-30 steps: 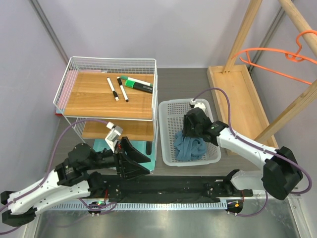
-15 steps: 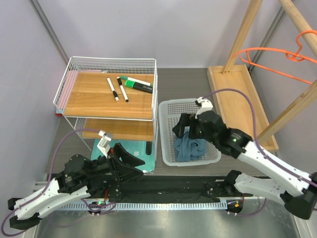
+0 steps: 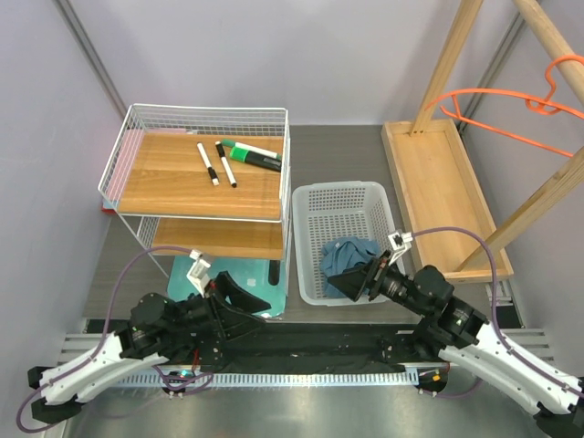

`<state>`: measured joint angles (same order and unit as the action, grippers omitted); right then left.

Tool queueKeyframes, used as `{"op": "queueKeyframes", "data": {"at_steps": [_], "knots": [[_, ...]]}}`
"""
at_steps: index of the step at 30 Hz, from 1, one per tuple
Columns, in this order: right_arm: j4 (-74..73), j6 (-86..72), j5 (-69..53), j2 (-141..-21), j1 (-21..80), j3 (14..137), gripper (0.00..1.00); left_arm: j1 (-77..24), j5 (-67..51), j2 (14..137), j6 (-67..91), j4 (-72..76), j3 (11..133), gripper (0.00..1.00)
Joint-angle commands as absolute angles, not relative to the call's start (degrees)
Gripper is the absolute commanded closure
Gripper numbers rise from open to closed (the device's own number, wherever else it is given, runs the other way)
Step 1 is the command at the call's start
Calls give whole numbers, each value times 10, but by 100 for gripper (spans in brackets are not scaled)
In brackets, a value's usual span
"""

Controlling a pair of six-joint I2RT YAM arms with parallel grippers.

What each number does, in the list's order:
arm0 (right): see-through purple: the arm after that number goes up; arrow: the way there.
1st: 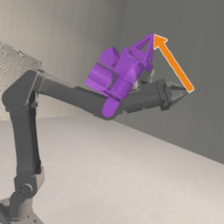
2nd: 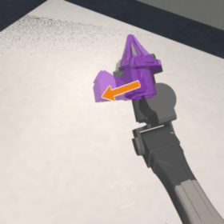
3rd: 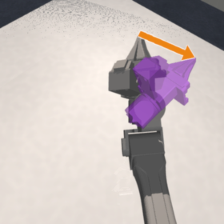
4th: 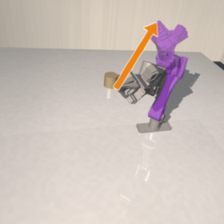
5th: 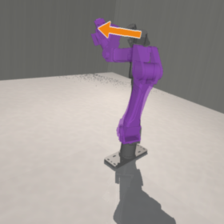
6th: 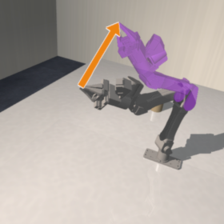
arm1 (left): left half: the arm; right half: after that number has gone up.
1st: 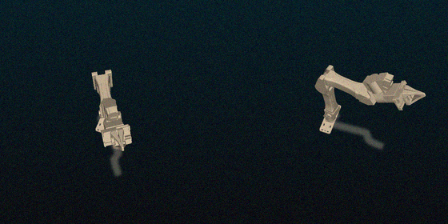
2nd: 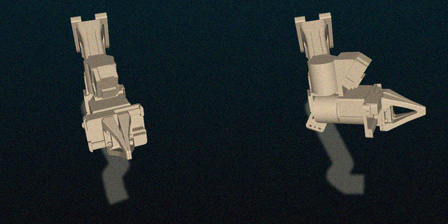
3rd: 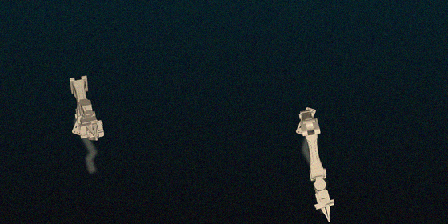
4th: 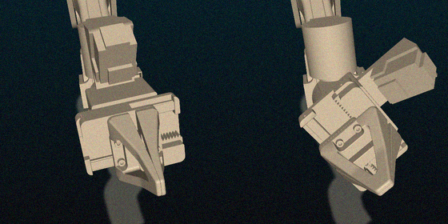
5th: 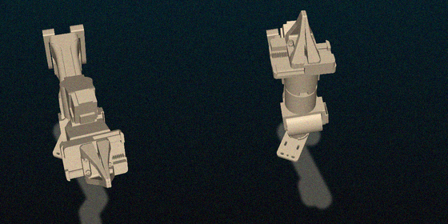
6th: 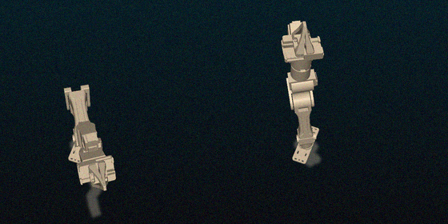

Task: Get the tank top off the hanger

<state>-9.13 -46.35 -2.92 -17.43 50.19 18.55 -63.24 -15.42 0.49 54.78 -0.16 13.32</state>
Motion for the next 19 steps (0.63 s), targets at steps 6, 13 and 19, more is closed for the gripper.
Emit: {"op": "queueKeyframes", "data": {"at_steps": [6,13,19], "knots": [[166,-549,-40,-7,504,-31,1,-633,-187,-25,612,191,22,27],[226,-510,-55,-33,505,-75,1,-633,-202,-24,622,270,-51,26],[300,-521,-63,-33,505,-81,1,-633,-215,-25,632,297,-53,26]]}}
